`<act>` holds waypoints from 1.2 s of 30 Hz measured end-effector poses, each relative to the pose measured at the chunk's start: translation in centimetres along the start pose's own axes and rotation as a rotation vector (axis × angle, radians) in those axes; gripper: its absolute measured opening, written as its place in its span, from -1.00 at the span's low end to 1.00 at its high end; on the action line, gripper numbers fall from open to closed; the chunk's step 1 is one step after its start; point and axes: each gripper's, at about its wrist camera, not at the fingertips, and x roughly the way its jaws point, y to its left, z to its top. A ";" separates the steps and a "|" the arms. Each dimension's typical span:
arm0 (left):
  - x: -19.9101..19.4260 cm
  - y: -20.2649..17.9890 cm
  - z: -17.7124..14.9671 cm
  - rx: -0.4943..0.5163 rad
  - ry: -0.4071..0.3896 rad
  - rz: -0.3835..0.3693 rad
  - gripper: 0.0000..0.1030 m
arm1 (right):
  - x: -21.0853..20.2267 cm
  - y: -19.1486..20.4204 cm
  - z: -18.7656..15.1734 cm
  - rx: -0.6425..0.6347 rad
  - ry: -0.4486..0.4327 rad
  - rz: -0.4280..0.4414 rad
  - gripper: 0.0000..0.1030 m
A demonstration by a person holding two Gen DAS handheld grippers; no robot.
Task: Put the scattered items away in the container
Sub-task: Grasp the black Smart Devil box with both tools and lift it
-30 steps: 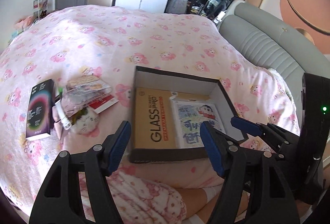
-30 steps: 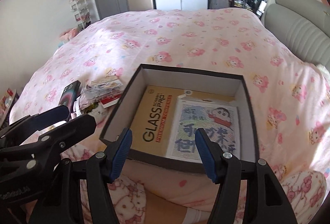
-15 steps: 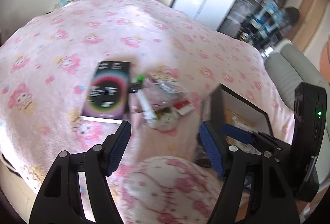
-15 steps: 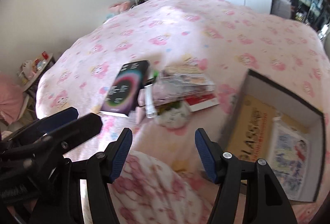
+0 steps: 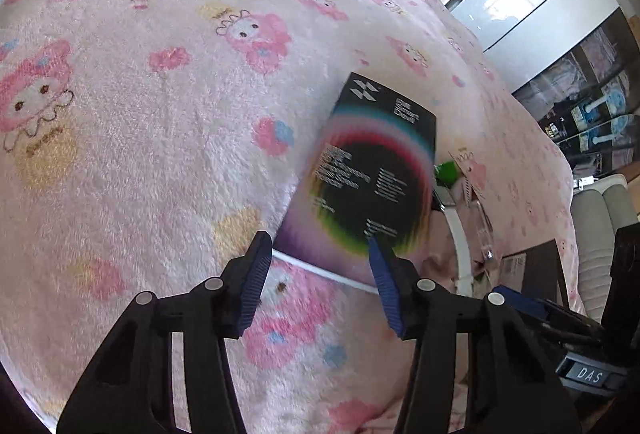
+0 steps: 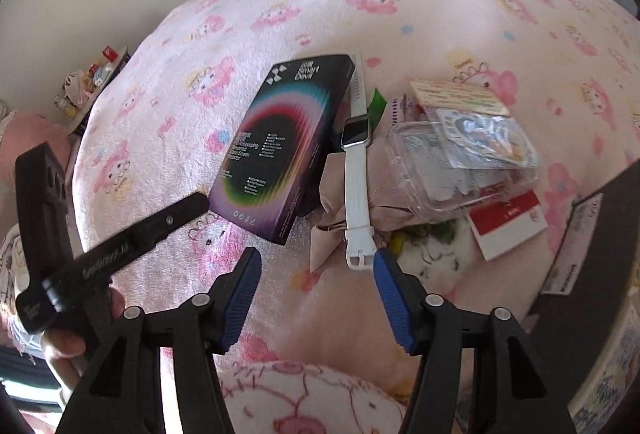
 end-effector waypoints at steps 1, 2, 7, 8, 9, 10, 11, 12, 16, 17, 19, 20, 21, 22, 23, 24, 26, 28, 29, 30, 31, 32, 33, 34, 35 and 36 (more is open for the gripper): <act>0.6 0.5 0.5 -0.014 -0.009 0.015 -0.02 | 0.8 -0.1 0.4 0.007 0.018 0.005 -0.04; 1.3 1.0 0.9 -0.032 -0.008 0.012 -0.02 | 1.3 -0.2 0.7 0.009 0.029 0.017 -0.05; 4.3 2.1 2.0 -0.095 0.070 -0.085 0.00 | 3.6 0.2 1.7 -0.016 0.073 0.041 -0.05; 4.3 1.9 1.9 -0.094 0.078 -0.100 0.00 | 3.9 0.2 1.8 -0.013 0.076 0.054 -0.05; 4.4 1.7 1.6 -0.097 0.092 -0.113 0.00 | 4.2 0.1 2.0 -0.006 0.080 0.068 -0.05; 4.4 1.5 1.2 -0.107 0.114 -0.123 0.00 | 4.7 -0.1 2.2 0.005 0.088 0.092 -0.05; 4.2 1.2 0.7 -0.108 0.135 -0.135 -0.05 | 5.2 -0.3 2.4 0.020 0.100 0.114 -0.05; 4.0 0.7 0.1 -0.106 0.160 -0.157 -0.10 | 5.6 -0.4 2.5 0.031 0.115 0.125 -0.07; 1.8 -0.7 -2.6 -0.043 0.199 -0.159 -0.14 | 4.7 -0.1 0.7 0.002 0.124 0.137 -0.14; 1.5 -0.7 -3.1 -0.040 0.219 -0.178 -0.14 | 4.1 -0.2 0.1 0.000 0.120 0.138 -0.14; 1.1 -0.7 -3.7 -0.035 0.243 -0.202 -0.13 | 3.1 -0.3 -1.0 -0.012 0.123 0.146 -0.14; 1.0 -0.6 -3.8 -0.028 0.240 -0.201 -0.10 | 2.5 -0.4 -1.4 -0.014 0.127 0.164 -0.13; 1.0 -0.7 -3.5 -0.017 0.226 -0.188 -0.07 | 2.1 -0.6 -1.5 -0.011 0.122 0.166 -0.13; 1.4 -0.7 -2.9 -0.015 0.212 -0.161 -0.01 | 1.8 -0.7 -1.4 -0.010 0.110 0.148 -0.13; 1.8 -0.5 -2.4 -0.019 0.198 -0.139 0.02 | 1.7 -0.7 -1.0 -0.019 0.092 0.112 -0.13; 2.3 -0.5 -2.0 -0.019 0.186 -0.137 0.02 | 1.9 -0.6 -0.5 -0.031 0.079 0.081 -0.13; 3.7 0.1 -1.0 -0.029 0.168 -0.147 0.12 | 2.9 -0.5 0.6 -0.039 0.093 0.089 -0.13; 5.0 0.3 -0.4 -0.052 0.175 -0.151 0.25 | 4.5 -0.3 1.5 -0.035 0.127 0.119 -0.13; 5.3 0.3 -0.3 -0.068 0.187 -0.172 0.23 | 5.3 -0.1 1.7 -0.040 0.138 0.111 -0.13; 5.3 -0.1 -0.3 -0.072 0.202 -0.190 0.16 | 5.9 0.1 1.7 -0.043 0.153 0.095 -0.13; 4.9 -0.7 -0.4 -0.046 0.195 -0.166 0.13 | 6.2 0.3 1.7 -0.043 0.166 0.102 -0.15; 4.3 -1.4 -0.7 -0.012 0.177 -0.140 0.16 | 6.1 0.5 1.4 -0.044 0.161 0.099 -0.15; 3.5 -1.8 -1.0 0.009 0.162 -0.131 0.16 | 5.6 0.6 1.1 -0.042 0.150 0.111 -0.15; 2.7 -2.0 -1.2 0.010 0.160 -0.141 0.14 | 4.8 0.6 0.8 -0.029 0.140 0.138 -0.15; 2.0 -2.0 -1.4 0.005 0.161 -0.160 0.10 | 4.0 0.4 0.6 -0.016 0.128 0.160 -0.15; 1.1 -2.1 -1.7 -0.004 0.164 -0.189 0.09 | 3.0 0.3 0.3 -0.008 0.108 0.176 -0.15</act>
